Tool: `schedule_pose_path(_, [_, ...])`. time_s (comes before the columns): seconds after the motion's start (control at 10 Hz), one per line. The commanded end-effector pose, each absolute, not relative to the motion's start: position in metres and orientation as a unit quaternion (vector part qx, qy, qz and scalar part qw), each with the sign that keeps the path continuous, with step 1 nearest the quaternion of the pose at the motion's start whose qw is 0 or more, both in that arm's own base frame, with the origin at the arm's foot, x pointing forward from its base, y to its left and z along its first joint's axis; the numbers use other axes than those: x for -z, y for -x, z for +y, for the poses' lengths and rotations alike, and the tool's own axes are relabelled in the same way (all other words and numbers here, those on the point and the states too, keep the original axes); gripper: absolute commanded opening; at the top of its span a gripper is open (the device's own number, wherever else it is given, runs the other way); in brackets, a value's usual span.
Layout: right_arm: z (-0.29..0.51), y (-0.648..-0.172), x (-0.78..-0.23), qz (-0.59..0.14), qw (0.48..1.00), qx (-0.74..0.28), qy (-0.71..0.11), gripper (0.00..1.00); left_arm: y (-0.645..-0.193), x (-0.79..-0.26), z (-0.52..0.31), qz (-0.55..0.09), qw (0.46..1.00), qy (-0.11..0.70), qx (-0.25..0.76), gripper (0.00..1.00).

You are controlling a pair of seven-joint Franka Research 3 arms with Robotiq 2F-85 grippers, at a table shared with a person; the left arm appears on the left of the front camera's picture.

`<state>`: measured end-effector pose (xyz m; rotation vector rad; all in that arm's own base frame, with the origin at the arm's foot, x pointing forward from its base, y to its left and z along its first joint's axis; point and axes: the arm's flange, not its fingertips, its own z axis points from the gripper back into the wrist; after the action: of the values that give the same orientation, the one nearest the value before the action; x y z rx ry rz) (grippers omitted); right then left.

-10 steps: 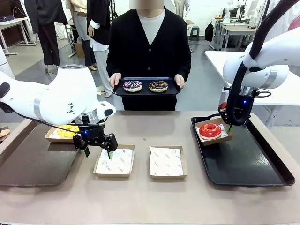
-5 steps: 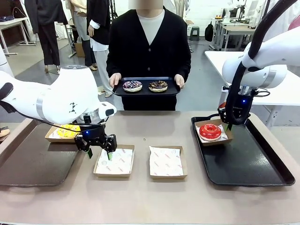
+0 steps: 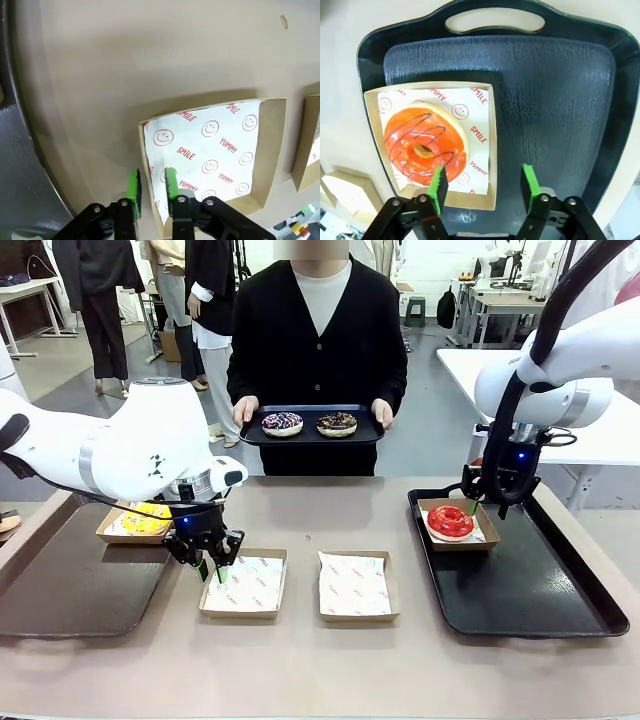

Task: Individually package the donuts and arrange them on the tray.
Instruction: Place the picked Paper togo box on the Handle tray while simultaneously picking up another Paper togo box from the table with the other hand.

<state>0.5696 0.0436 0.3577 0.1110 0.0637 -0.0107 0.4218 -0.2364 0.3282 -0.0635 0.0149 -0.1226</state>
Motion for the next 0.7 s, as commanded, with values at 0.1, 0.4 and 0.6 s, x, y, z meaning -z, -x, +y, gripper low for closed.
schedule_pose_path(0.1, [0.039,-0.564,-0.360,0.029,0.997,-0.006,-0.073,1.00,-0.425,-0.330,-0.240,0.017,0.999,0.023,0.046,0.00])
schedule_pose_path(0.4, [0.034,-0.556,-0.368,0.021,0.997,-0.010,-0.077,1.00,-0.425,-0.332,-0.239,0.019,0.999,0.024,0.044,0.00])
schedule_pose_path(0.6, [0.025,-0.546,-0.379,0.012,0.995,-0.018,-0.101,1.00,-0.426,-0.337,-0.237,0.020,0.998,0.029,0.046,0.00])
